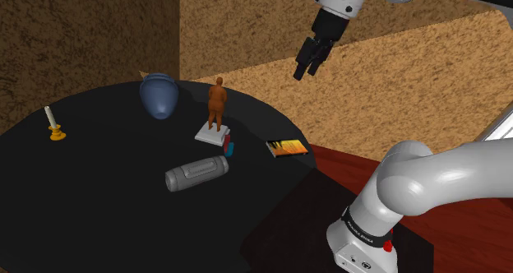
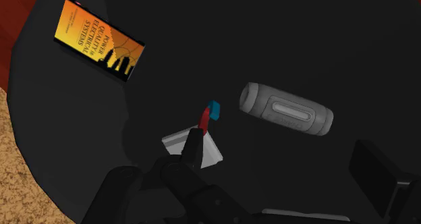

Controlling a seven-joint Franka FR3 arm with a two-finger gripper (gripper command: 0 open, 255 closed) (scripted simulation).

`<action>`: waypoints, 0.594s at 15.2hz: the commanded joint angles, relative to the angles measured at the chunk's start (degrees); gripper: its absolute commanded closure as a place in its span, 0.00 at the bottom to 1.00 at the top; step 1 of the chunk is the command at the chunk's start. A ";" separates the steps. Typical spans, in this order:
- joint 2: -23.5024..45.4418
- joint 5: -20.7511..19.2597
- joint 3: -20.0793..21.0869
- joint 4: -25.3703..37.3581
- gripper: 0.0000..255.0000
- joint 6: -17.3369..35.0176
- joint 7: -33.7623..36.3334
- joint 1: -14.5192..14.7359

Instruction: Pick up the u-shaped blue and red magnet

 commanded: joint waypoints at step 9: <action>10.86 -0.61 -0.08 -5.34 0.00 14.39 -0.65 -0.77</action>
